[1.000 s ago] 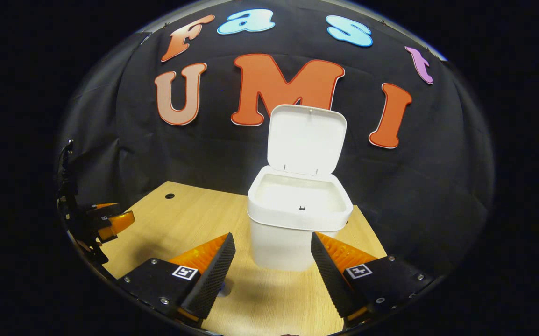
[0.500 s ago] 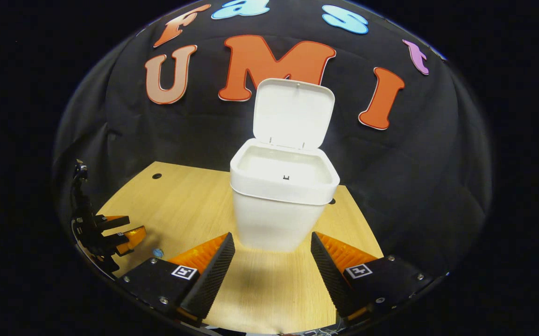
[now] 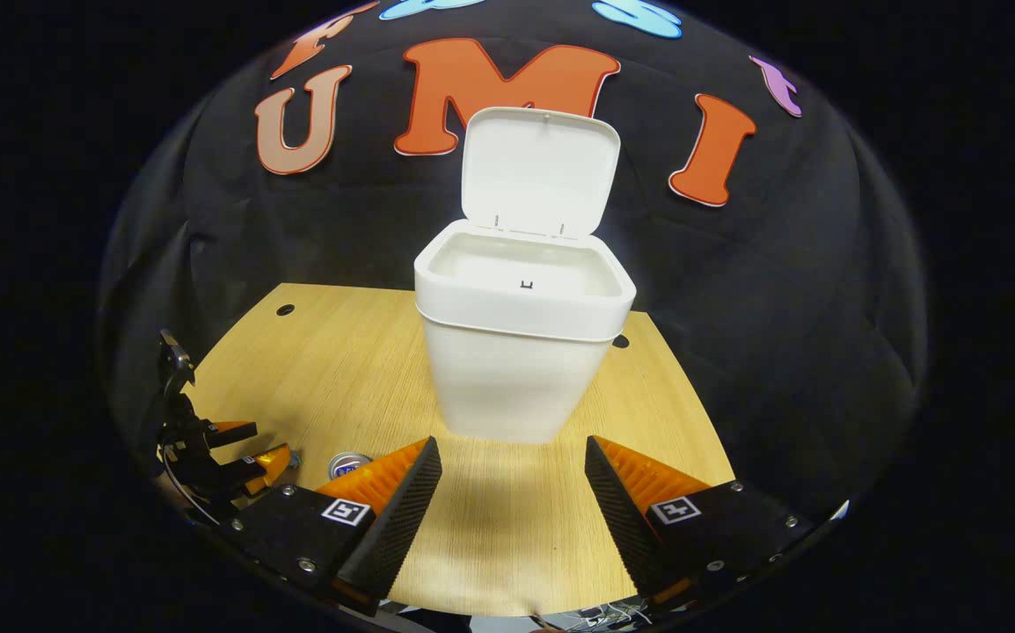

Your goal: Press the lid of the desktop garbage bin to open it, pick up the crumpled paper on the desktop and throw it into the bin, then pick up the pop can on the desktop and drop it into the bin, and finally close the garbage bin lid.

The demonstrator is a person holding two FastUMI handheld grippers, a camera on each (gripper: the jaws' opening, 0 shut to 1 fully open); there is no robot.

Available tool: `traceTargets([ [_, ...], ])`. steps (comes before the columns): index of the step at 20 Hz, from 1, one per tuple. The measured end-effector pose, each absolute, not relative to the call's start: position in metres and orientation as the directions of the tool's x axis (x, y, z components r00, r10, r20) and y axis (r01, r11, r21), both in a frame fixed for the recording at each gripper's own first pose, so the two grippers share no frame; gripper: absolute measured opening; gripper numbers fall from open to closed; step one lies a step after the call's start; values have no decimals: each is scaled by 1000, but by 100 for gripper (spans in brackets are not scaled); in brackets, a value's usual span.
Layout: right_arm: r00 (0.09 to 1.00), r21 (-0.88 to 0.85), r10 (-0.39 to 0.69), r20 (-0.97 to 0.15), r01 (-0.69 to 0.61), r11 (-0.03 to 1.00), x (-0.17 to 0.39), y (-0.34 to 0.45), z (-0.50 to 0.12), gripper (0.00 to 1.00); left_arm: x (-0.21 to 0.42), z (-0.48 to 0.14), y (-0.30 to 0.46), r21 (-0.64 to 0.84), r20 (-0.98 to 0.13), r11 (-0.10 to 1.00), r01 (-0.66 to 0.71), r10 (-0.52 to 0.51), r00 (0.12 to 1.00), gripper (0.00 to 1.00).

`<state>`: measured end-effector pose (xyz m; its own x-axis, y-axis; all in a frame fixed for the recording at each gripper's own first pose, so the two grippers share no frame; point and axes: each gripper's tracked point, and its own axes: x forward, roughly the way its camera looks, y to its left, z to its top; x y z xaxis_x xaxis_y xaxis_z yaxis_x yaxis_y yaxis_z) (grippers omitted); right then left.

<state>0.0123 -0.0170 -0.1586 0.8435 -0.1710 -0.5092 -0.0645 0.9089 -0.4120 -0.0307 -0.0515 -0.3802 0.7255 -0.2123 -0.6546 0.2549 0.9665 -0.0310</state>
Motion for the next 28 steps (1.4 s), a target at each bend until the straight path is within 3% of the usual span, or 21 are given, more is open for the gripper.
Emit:
traceTargets([
  [4,824,-384,-175,-539,-56,922,8,-18,-165,100,-38,-400,-60,-36,-695,953,300,-240,677,99],
  [6,819,-377,-177,-546,-52,925,6,-19,-166,100,-37,-399,-59,-11,-705,948,318,-232,670,93],
  [9,814,-362,-171,-555,-52,931,6,-18,-167,100,-33,-392,-55,1,-725,945,327,-225,651,33],
  [10,812,-359,-170,-558,-51,932,5,-18,-168,100,-29,-384,-56,-11,-717,940,340,-245,652,33],
  [11,812,-357,-171,-559,-49,933,5,-18,-167,100,-29,-377,-64,-57,-716,924,377,-301,630,25],
  [13,813,-354,-167,-558,-51,934,6,-17,-168,100,-18,-353,-64,-58,-699,919,389,-316,642,24],
  [15,814,-346,-160,-558,-53,937,6,-15,-167,100,0,-326,-60,-29,-690,915,402,-309,655,15],
  [18,817,-321,-137,-560,-61,945,7,-9,-165,100,-4,-311,-53,-45,-669,919,391,-318,672,16],
  [19,820,-320,-134,-556,-63,945,8,-8,-164,99,23,-271,-59,-54,-655,921,386,-324,682,16],
  [28,848,-283,-110,-518,-48,958,14,-7,-154,99,95,-120,-34,9,-507,932,362,-307,805,16],
])
